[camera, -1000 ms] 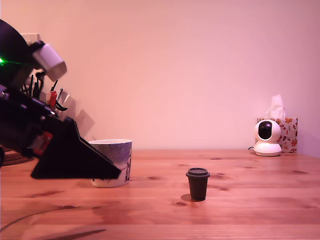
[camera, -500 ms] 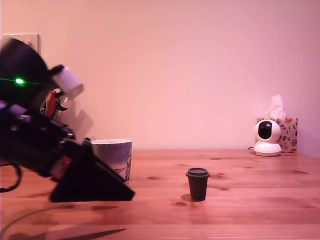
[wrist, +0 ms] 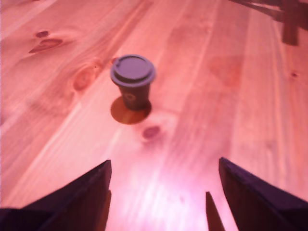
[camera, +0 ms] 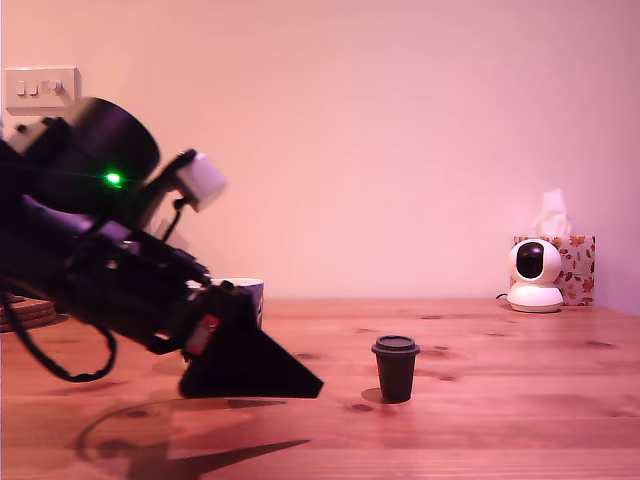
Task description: Pick up the coffee capsules on the table and drop them inside the coffee cup
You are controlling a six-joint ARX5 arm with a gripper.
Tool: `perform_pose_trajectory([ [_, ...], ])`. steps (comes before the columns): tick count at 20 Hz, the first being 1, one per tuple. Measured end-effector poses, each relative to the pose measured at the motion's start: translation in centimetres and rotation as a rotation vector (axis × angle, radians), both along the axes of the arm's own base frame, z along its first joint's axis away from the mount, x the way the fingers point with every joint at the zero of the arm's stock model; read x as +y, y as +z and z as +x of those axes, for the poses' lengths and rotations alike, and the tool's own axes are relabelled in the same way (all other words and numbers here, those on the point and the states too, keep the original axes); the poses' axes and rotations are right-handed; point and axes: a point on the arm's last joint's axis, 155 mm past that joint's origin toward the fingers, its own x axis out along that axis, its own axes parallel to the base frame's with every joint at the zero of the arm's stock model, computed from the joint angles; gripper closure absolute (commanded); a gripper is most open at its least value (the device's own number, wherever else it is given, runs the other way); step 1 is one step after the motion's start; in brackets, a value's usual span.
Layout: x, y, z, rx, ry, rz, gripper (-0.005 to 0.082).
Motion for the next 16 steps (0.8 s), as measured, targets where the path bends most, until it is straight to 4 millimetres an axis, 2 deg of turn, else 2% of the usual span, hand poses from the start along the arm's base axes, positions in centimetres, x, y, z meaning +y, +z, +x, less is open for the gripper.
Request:
perform_pose_trajectory([
  [4,-1.2,0.5,1.6,0.002,0.011,-0.018,0.0126],
  [12,-3.3,-1.2,1.6,0.034,-0.029,0.004,0.0126],
  [16,-4.6,-0.5,2.5,0.013,-0.041,-0.012,0.0126],
])
